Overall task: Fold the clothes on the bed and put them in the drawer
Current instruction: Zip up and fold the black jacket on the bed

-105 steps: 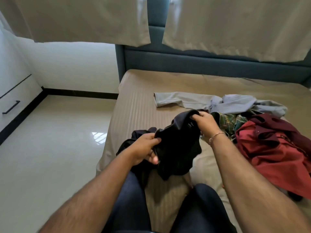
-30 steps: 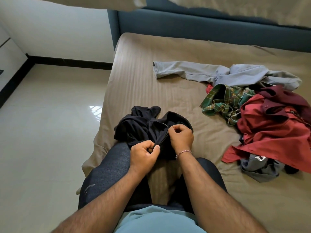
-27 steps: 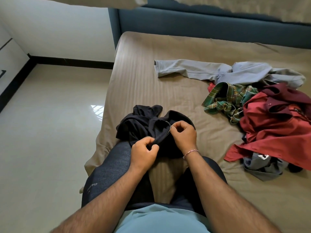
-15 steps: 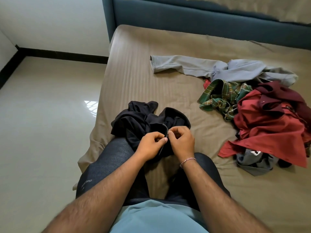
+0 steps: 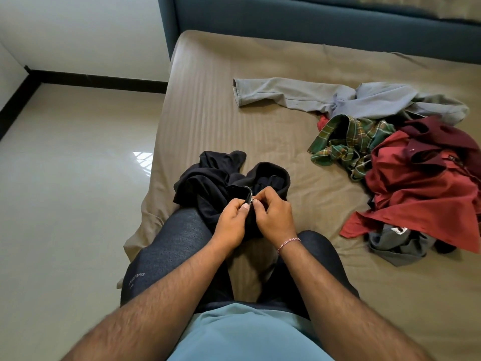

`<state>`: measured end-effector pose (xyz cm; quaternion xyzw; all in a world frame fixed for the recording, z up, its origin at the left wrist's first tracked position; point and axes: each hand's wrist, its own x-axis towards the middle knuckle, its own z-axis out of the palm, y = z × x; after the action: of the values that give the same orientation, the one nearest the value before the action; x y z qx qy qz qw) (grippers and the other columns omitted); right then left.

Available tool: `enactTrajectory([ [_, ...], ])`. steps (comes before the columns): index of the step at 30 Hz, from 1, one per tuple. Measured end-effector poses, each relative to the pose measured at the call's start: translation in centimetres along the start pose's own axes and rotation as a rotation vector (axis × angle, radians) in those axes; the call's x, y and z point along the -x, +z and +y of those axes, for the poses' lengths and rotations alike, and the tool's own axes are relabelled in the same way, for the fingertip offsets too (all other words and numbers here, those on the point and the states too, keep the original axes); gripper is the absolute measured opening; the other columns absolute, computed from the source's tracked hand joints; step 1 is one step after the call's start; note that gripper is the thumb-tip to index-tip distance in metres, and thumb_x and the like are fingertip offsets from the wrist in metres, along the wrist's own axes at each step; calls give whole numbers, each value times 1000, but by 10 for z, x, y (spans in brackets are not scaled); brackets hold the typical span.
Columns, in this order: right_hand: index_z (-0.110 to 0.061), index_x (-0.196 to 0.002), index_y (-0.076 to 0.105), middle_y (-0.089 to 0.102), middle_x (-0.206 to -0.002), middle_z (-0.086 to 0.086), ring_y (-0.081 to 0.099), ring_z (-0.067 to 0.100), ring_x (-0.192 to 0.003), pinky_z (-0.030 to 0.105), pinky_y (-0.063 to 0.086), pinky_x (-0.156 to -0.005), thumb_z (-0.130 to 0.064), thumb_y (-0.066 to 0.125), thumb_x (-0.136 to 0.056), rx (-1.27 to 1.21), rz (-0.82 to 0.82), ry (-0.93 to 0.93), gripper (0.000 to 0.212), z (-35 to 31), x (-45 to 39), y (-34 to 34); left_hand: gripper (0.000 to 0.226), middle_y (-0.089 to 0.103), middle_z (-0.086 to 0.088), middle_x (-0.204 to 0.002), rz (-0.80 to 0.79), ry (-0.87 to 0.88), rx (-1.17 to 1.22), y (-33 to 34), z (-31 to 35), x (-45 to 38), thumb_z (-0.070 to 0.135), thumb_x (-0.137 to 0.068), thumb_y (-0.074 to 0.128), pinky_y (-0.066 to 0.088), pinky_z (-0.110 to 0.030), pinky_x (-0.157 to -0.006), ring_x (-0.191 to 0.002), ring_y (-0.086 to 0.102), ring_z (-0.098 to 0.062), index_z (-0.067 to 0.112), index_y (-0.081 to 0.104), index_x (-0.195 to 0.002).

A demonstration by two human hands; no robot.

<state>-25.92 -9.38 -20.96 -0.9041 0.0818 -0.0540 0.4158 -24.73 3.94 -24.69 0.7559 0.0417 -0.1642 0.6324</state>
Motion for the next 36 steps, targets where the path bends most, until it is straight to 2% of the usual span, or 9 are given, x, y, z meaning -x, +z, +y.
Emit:
enactTrajectory([
  [5,-20,-92,55,65,-76,-7,61,3,-70,13,41,-60,-16,60,-99,-1,-48,37,9,6,5,0,12,65,8,-84,-8,60,-148,-3,-3,-3,25,-106,57,46,-26,-71,-74,58,-6,20,66,-98],
  [9,-23,-94,52,64,-79,-7,62,17,-73,36,49,-65,-20,58,-99,93,-36,57,8,10,1,0,12,64,10,-78,0,116,-208,-3,-1,-2,27,-104,61,44,-21,-67,-68,56,0,19,67,-97],
  [11,-24,-94,53,64,-83,-6,63,22,-78,39,51,-68,-22,60,-98,136,2,67,8,9,-5,-3,12,62,12,-76,11,158,-241,-4,2,0,26,-105,60,41,-15,-64,-67,56,3,20,66,-95],
  [18,-23,-87,61,64,-80,-10,62,11,-76,32,52,-71,-17,66,-95,30,98,185,11,-6,-15,5,11,62,10,-75,99,233,-296,-12,10,6,24,-104,61,41,-11,-64,-71,58,3,19,65,-95],
  [24,-20,-88,65,64,-82,-11,57,0,-74,23,44,-70,-15,67,-95,-49,136,341,9,-12,-16,11,10,64,10,-77,125,238,-315,-12,7,10,25,-103,62,44,-15,-62,-76,61,-3,19,64,-95],
  [28,-20,-87,61,62,-84,-10,58,3,-78,19,44,-66,-13,65,-95,15,88,134,11,-11,-7,6,13,62,9,-74,54,214,-291,-19,7,13,24,-102,62,45,-20,-64,-67,56,-4,18,64,-91],
  [31,-21,-89,60,62,-88,-10,60,7,-85,25,48,-74,-12,64,-94,-7,10,-31,12,2,1,-2,26,57,1,-70,-77,-92,74,-25,15,7,35,-97,57,42,-32,-63,-61,50,-9,18,63,-78],
  [33,-22,-91,60,61,-93,-12,59,8,-89,28,50,-79,-13,65,-93,14,-46,-110,11,7,8,-5,30,59,-4,-77,-127,-258,234,-24,23,-1,39,-104,52,43,-30,-60,-64,53,-13,17,66,-88],
  [36,-23,-95,61,59,-100,-13,58,5,-93,24,50,-81,-13,65,-93,55,-117,-185,11,6,20,-1,24,61,-14,-78,-27,-64,-13,-20,29,-14,24,-102,62,50,-38,-66,-71,56,-19,9,60,-83],
])
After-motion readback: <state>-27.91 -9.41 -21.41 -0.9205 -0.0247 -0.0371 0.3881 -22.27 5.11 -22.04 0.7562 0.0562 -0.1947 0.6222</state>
